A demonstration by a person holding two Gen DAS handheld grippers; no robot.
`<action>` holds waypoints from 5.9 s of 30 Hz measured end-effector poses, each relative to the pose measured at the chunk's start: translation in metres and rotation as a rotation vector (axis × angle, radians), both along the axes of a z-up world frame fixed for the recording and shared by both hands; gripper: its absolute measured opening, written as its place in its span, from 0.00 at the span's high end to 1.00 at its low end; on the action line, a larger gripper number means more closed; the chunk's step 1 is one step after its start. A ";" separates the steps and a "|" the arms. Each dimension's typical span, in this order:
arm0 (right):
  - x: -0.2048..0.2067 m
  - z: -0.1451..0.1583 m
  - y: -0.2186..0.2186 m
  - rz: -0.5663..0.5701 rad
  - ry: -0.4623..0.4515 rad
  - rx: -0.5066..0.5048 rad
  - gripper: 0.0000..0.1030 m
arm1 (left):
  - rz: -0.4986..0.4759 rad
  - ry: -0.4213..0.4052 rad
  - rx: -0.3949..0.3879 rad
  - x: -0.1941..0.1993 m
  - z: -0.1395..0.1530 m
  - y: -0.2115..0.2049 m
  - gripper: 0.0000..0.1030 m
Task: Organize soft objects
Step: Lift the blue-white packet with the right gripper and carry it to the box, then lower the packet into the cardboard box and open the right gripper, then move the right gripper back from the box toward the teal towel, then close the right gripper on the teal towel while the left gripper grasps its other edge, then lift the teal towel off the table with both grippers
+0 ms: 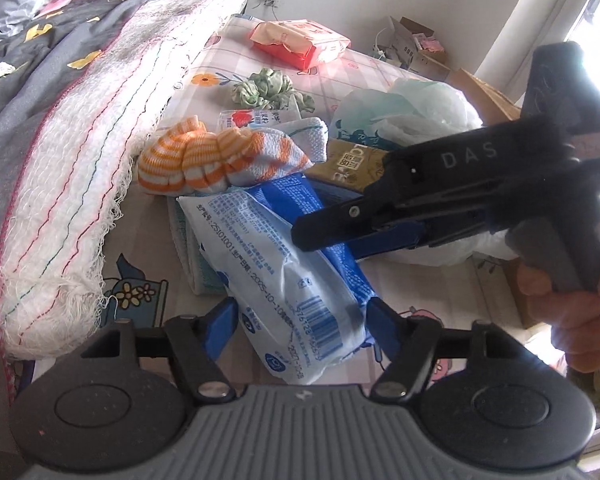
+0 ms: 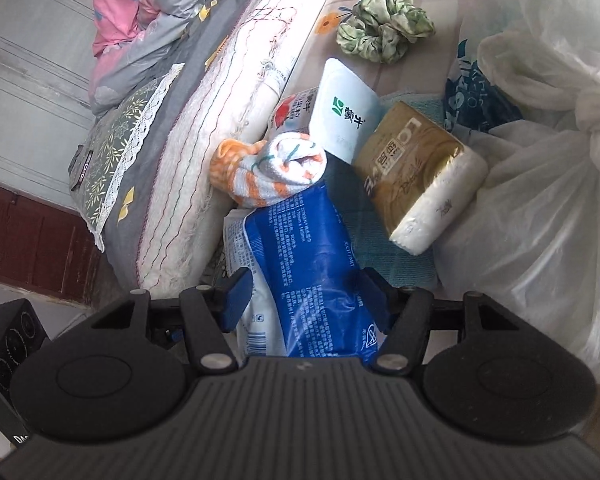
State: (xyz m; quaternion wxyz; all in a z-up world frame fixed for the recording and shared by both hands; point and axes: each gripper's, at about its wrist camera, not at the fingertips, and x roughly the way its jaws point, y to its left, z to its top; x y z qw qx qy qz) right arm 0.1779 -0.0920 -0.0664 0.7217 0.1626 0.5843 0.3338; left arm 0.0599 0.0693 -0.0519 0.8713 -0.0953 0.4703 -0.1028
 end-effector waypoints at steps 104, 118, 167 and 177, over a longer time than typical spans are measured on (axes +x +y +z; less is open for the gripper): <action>-0.017 0.107 -0.097 -0.132 -0.260 0.098 0.50 | 0.051 -0.216 0.228 0.006 0.058 -0.031 0.22; 0.004 0.079 -0.051 -0.103 -0.159 0.116 0.50 | -0.020 -0.202 0.271 0.019 0.039 -0.025 0.30; -0.034 -0.050 -0.043 -0.443 0.232 0.385 0.75 | -0.112 -0.097 0.088 0.017 0.026 -0.011 0.93; -0.001 0.017 -0.038 -0.392 0.068 0.468 0.86 | -0.113 -0.252 0.030 0.027 0.088 -0.003 0.93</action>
